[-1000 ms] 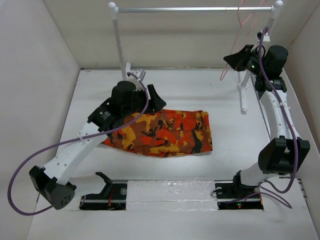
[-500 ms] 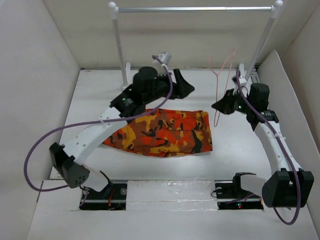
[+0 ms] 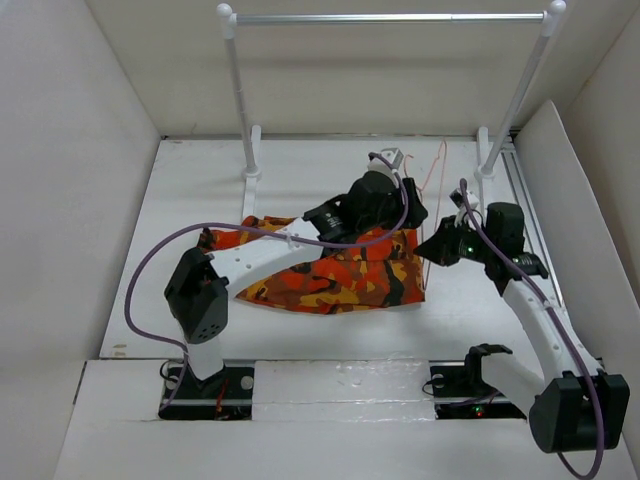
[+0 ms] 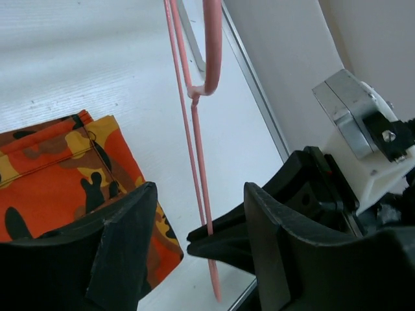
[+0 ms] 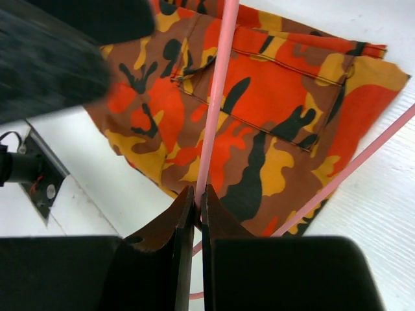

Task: Place the trousers on the hanger
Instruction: Pick up the hanger from the clothesline, then place the trousers on the hanger.

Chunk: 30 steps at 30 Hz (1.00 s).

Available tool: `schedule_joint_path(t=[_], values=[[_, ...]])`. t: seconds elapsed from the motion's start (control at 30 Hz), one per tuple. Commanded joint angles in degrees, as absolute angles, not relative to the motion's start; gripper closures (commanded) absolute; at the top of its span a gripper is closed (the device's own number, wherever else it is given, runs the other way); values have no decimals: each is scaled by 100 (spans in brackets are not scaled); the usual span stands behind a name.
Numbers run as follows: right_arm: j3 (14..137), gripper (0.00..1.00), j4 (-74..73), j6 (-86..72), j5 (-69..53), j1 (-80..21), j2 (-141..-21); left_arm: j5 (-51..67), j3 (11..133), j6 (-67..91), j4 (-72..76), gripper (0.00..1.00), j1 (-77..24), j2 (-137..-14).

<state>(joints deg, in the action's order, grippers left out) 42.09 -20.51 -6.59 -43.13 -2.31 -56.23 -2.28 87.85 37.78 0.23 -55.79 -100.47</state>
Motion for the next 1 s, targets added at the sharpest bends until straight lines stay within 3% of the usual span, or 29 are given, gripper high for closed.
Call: schedule_joint_path(t=[0.0,0.23,0.33,0.37,0.47,0.53,0.6,0.67,0.73,0.97], values=[[4096,100,-1731,-826,-4482,-316,-5371,-957,9140,3840,344,49,-5792,-10168],[3929,100,-1942,-932,-4596,-369,-5133,-1317,8991,4087,694,53,-5906,-10432],[3894,100,-2126,-940,-4649,-369,-5054,-1712,9070,4078,677,64,-6064,-10538],[3894,100,-2205,-906,-4641,-369,-5028,-1749,9105,4104,659,77,-6064,-10564],[3963,100,-2828,-677,-4431,-369,-4905,-1802,9123,4218,598,100,-6064,-10617],[4008,100,-3398,-441,-4203,-299,-4730,-1715,9018,4324,676,100,-6064,-10565],[4130,84,-3795,-256,-4096,-142,-4606,-1609,8615,4657,982,100,-6064,-10398],[4279,59,-4288,-71,-3964,-80,-4405,-1450,8107,4921,1264,100,-6064,-10258],[4587,46,-4769,234,-3702,-18,-4325,-1581,7893,5150,1467,100,-6248,-10222],[4782,45,-5002,730,-3400,35,-4526,-1784,7287,5668,1881,100,-6319,-10459]])
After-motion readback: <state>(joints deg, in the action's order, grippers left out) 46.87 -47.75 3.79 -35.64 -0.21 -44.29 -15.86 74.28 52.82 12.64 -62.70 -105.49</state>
